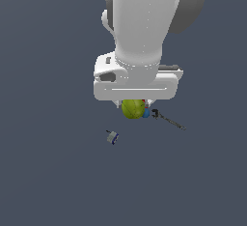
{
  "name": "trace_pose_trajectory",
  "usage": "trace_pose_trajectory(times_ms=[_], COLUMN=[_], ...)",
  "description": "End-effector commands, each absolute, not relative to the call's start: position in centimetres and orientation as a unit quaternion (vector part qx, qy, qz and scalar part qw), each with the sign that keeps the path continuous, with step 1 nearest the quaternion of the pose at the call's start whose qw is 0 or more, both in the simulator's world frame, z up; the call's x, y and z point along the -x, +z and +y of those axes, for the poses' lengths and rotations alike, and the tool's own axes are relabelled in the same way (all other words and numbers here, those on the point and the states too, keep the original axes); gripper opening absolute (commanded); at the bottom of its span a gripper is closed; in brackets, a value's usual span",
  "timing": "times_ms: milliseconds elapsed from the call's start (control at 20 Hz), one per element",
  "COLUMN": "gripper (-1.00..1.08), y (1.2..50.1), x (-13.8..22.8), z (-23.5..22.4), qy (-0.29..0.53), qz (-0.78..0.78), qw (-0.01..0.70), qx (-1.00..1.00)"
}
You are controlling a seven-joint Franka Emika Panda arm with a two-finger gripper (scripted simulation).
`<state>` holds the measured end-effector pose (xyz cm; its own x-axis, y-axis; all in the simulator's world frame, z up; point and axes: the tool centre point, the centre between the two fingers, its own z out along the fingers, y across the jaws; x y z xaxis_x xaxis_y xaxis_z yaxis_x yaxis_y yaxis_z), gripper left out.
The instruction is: Pick up a designated object from a clutter of objects.
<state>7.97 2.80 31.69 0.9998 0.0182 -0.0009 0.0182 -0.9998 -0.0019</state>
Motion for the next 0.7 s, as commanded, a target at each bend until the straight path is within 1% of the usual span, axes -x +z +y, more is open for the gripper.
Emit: trace_pose_trajectory(times_ms=[0, 300, 650], gripper=[-1.0, -1.0, -1.0], y=[33.5, 35.9, 36.6], x=[-8.3, -9.0, -9.3], z=[1.4, -0.8, -1.5], qy=[0.0, 0.0, 0.0], qz=[-0.01, -0.009, -0.009], qw=[0.001, 0.0, 0.0], qx=[1.0, 1.0, 1.0])
